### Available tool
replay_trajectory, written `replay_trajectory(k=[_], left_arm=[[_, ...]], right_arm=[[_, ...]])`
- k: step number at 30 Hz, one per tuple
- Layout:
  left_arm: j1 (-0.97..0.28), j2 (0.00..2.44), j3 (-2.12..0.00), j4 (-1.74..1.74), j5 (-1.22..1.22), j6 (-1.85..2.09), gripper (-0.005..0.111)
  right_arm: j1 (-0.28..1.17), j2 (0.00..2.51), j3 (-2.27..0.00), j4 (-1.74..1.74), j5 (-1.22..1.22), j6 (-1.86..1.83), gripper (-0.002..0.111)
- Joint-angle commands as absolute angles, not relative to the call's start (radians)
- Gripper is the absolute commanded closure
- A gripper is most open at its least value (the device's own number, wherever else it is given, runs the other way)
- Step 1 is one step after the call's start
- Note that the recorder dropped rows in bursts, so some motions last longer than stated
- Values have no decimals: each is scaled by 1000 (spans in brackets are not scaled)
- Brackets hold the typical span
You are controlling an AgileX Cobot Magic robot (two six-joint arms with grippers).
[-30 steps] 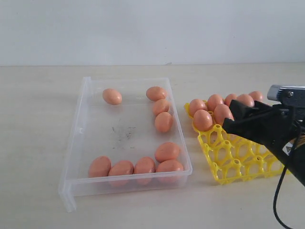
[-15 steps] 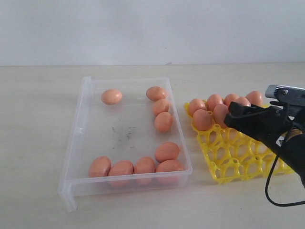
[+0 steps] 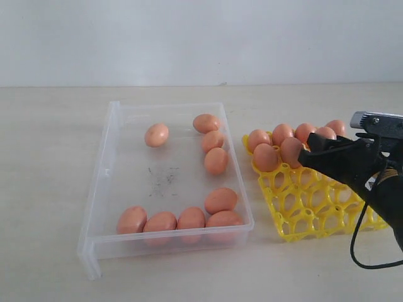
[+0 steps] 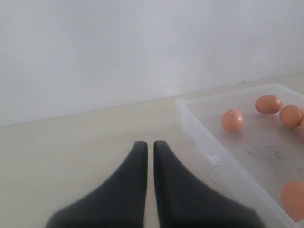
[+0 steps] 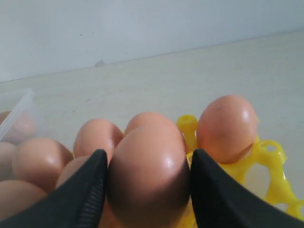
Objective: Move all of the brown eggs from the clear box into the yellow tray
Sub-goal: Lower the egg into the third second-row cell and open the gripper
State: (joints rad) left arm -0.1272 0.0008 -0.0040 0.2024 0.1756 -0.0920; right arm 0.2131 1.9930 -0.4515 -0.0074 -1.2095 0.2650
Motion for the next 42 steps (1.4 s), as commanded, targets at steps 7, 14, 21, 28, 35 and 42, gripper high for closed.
replay_trajectory(k=[7,14,21,28,35,42], left_arm=[[-133,0,0,200,173,-97,103],[-133,0,0,200,173,-97,103],[-133,0,0,200,173,-97,103],[-133,0,0,200,173,-97,103],[-133,0,0,200,173,-97,103],[-133,0,0,200,173,-97,103]], right_arm=[[209,2037,-451,0,-1221,270,108],[209,2037,-455,-6,-1221,279,108],[209,2037,-455,-16,-1221,279,67],[209,2029,-451,-12,-1221,279,43],[209,1838,-355,120,-1221,244,43],[209,1594,-272,-90,-1000,286,107]])
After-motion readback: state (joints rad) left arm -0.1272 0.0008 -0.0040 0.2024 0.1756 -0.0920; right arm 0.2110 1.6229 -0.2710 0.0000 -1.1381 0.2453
